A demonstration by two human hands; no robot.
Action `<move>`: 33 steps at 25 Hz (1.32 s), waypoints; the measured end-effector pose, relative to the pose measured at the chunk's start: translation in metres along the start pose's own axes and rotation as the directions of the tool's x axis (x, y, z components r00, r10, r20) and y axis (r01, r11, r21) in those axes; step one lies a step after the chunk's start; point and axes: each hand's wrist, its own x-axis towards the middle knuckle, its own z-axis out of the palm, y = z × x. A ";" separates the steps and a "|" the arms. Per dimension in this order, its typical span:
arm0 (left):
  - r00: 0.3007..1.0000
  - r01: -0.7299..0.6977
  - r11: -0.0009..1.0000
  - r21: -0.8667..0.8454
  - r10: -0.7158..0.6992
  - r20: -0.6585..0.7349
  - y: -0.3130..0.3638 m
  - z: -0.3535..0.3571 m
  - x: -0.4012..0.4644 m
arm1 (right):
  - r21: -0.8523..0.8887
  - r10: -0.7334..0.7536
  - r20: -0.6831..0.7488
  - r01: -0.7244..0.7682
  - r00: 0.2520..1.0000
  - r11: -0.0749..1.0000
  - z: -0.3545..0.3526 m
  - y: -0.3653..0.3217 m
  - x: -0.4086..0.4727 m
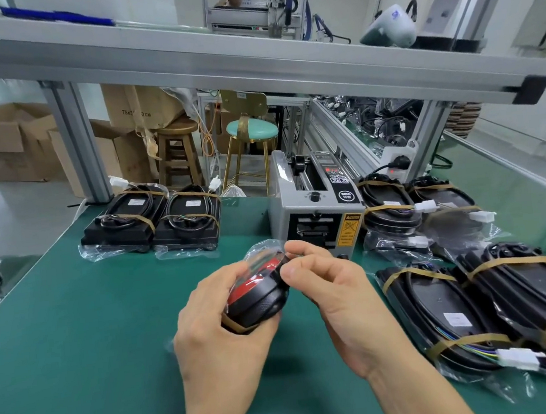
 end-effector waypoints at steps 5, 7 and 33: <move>1.000 -0.006 1.000 0.022 0.006 0.007 -0.001 0.000 -0.001 | -0.070 -0.065 -0.036 0.063 0.997 0.996 0.002 0.001 -0.002; 1.000 -0.014 1.000 0.017 0.014 0.005 0.000 0.001 -0.002 | -0.110 -0.096 -0.066 0.088 0.993 0.990 0.004 0.002 -0.003; 0.999 0.013 1.000 0.007 -0.013 0.047 0.000 -0.003 -0.005 | 0.080 -0.019 -0.209 0.036 0.978 0.996 0.002 0.023 0.000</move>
